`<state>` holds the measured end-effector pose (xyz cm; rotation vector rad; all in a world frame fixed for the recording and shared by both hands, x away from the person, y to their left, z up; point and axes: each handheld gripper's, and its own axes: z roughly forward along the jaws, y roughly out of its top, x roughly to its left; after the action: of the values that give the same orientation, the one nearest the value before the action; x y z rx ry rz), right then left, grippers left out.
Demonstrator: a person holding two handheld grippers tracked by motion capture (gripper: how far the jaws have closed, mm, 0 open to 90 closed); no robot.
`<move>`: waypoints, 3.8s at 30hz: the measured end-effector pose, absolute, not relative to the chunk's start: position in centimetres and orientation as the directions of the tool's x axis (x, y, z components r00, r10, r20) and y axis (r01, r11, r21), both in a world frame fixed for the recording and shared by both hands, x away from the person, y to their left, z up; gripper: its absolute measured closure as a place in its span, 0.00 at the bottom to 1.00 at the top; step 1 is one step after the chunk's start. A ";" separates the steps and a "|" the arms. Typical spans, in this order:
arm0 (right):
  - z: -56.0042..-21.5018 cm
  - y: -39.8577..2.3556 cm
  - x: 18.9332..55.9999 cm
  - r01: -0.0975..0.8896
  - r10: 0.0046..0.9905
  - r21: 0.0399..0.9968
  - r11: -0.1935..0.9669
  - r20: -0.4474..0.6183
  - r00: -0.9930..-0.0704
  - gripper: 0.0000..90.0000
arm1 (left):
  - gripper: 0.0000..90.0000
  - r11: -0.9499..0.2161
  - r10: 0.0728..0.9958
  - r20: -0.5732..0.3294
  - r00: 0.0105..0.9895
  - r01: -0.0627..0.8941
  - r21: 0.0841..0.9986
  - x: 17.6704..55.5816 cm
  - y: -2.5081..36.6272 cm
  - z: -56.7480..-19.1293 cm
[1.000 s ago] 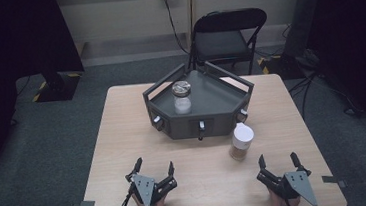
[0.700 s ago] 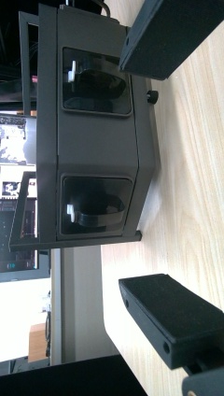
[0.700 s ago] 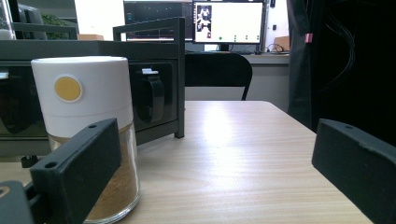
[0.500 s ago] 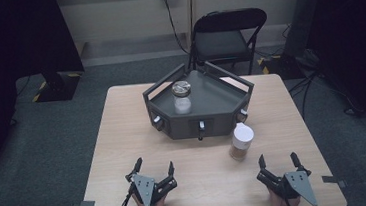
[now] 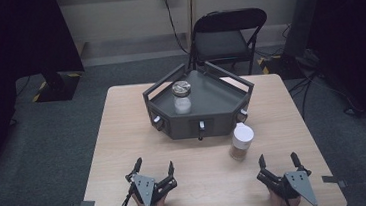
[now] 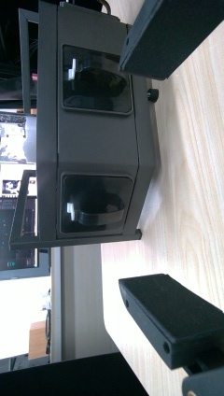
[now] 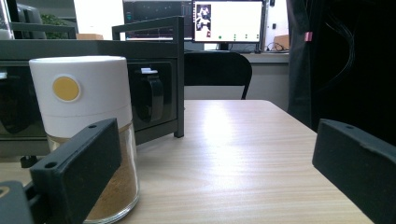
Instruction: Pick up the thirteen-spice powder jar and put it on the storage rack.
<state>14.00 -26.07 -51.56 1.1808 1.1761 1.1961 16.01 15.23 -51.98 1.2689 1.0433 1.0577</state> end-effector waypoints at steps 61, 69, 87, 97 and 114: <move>-47.1 -24.3 21.6 0.124 0.969 0.992 0.003 0.028 -0.246 0.32 | 0.00 0.016 0.982 -0.011 0.188 -0.026 1.000 16.0 14.9 -52.0; -47.1 -24.3 21.5 0.121 0.969 0.993 0.005 0.025 -0.247 0.33 | 0.00 0.017 0.983 -0.012 0.183 -0.025 1.000 15.9 14.8 -52.0; -45.8 -25.4 20.8 0.108 0.959 0.994 0.014 0.017 -0.284 0.33 | 0.00 0.017 0.983 -0.012 0.183 -0.026 1.000 15.9 14.8 -52.0; -44.5 -25.9 20.7 0.097 0.944 0.995 0.024 0.009 -0.330 0.33 | 0.00 0.017 0.983 -0.012 0.183 -0.026 1.000 15.9 14.8 -52.0; -41.1 -26.5 21.6 0.060 0.907 0.998 0.029 -0.001 -0.420 0.33 | 0.00 0.017 0.983 -0.012 0.183 -0.025 1.000 15.9 14.8 -52.0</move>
<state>21.64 -26.53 -41.07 1.0090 1.5804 1.4781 15.94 14.84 -51.96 1.2603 1.0606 1.0753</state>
